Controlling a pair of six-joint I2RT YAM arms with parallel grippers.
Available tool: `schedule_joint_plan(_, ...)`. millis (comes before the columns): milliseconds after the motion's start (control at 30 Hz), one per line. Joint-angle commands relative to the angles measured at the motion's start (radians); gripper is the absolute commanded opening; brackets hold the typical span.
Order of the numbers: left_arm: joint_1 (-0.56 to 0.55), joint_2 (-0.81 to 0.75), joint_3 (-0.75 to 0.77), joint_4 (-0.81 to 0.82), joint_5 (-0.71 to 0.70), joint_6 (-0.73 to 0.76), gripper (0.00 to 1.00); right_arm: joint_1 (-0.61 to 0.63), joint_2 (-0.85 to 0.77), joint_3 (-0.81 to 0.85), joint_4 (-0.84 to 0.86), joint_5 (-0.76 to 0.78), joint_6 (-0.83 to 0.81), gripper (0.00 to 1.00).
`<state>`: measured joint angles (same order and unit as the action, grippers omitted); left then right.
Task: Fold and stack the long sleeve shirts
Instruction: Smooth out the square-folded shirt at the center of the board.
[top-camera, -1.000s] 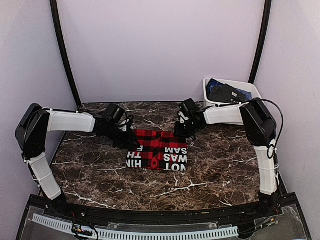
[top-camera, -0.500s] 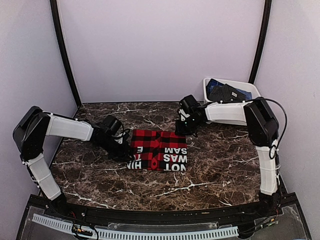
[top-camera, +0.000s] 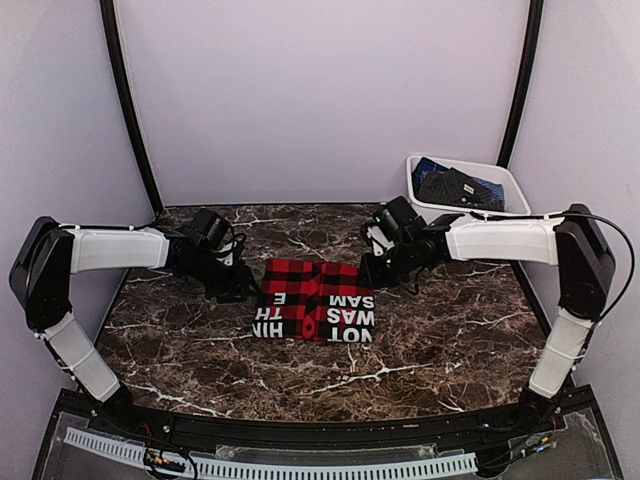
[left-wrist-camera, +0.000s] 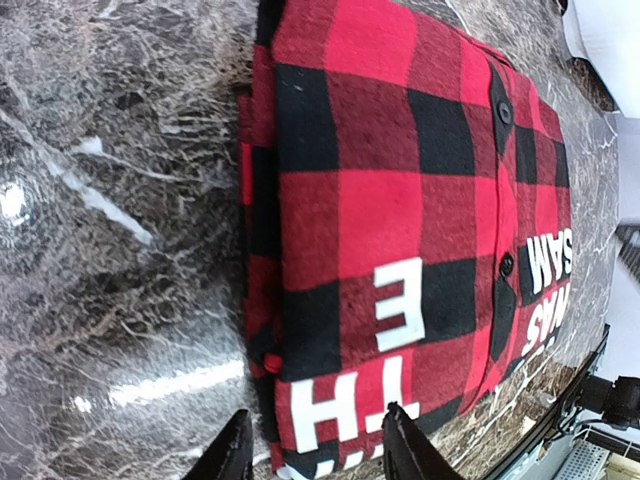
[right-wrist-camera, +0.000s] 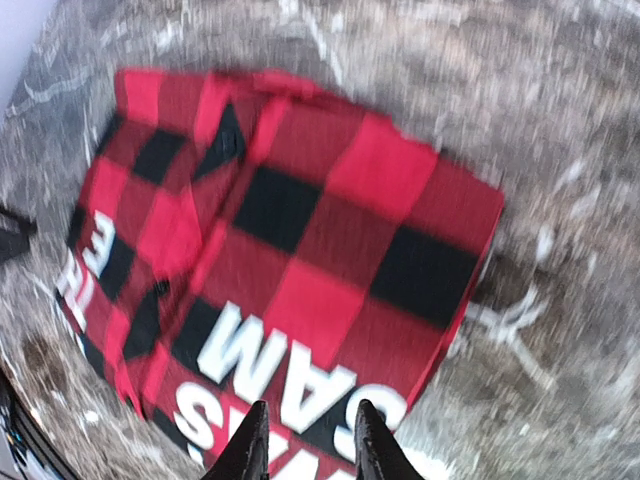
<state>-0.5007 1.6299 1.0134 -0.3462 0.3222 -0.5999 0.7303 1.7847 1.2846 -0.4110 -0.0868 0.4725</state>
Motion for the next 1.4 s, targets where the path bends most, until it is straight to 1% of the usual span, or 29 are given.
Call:
schedule_joint_plan(0,0.018,0.040,0.028,0.001,0.025,0.024,0.43,0.048,-0.063,-0.135,0.060,-0.033,0.055,0.27)
schedule_joint_plan(167,0.023,0.091,0.050,0.013,0.044,0.038,0.43,0.078,-0.067,-0.232,0.131,-0.063,0.101,0.25)
schedule_joint_plan(267,0.024,0.120,0.058,0.018,0.042,0.042,0.44,0.094,-0.049,-0.270,0.148,-0.066,0.117,0.22)
schedule_joint_plan(433,0.026,0.150,0.061,0.018,0.034,0.048,0.44,0.116,-0.050,-0.338,0.166,-0.063,0.142,0.22)
schedule_joint_plan(833,0.026,0.220,0.074,0.020,0.041,0.067,0.45,0.117,-0.091,-0.322,0.130,-0.017,0.150,0.22)
schedule_joint_plan(933,0.024,0.240,0.074,0.020,0.043,0.066,0.44,0.116,-0.119,-0.306,0.118,0.006,0.154,0.23)
schedule_joint_plan(1133,0.012,0.285,0.078,0.019,0.039,0.047,0.39,0.113,-0.197,-0.287,0.113,0.081,0.167,0.26)
schedule_joint_plan(1267,0.001,0.313,0.076,0.021,0.044,0.035,0.34,0.093,-0.215,-0.295,0.142,0.116,0.174,0.27)
schedule_joint_plan(1333,-0.001,0.320,0.076,0.029,0.057,0.029,0.29,0.080,-0.203,-0.294,0.154,0.117,0.176,0.27)
schedule_joint_plan(1367,-0.001,0.322,0.076,0.037,0.064,0.026,0.24,0.075,-0.196,-0.293,0.161,0.117,0.175,0.27)
